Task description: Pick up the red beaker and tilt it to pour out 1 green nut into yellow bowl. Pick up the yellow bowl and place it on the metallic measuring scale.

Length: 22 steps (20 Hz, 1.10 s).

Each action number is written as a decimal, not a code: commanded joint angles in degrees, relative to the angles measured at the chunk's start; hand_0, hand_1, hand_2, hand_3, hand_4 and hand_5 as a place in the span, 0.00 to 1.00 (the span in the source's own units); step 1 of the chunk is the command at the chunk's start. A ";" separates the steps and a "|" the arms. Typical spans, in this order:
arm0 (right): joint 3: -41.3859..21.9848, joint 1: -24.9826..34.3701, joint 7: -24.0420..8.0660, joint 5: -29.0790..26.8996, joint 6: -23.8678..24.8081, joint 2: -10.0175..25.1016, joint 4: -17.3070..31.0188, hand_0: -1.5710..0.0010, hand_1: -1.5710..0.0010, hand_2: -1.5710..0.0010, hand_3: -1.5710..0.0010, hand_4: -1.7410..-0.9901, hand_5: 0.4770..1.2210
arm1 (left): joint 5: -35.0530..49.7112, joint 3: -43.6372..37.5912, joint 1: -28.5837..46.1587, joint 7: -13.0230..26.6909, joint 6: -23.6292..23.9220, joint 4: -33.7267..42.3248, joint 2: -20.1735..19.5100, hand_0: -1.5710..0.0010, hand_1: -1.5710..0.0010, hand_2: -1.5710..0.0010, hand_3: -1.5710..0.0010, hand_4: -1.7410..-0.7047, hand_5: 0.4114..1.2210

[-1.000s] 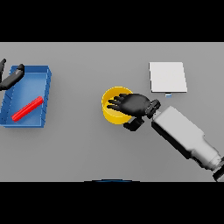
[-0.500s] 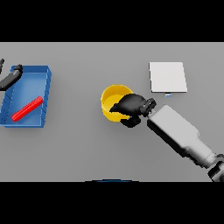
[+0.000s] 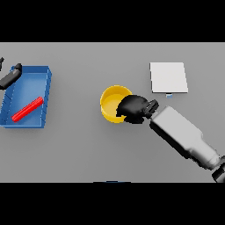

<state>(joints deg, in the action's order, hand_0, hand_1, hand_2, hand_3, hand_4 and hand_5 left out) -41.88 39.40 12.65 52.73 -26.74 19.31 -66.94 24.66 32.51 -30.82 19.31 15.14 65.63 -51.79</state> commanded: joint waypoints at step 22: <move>12.33 1.36 -5.04 -4.55 -1.61 10.18 -7.78 0.00 0.00 0.03 0.27 0.00 1.00 | 0.49 -0.15 0.49 1.39 0.59 3.20 -1.32 1.00 1.00 1.00 1.00 0.98 0.37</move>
<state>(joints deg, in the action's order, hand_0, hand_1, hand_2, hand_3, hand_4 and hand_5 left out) -29.55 40.74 7.42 48.24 -28.35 29.51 -74.69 25.15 32.37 -30.32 20.63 15.70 68.84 -53.10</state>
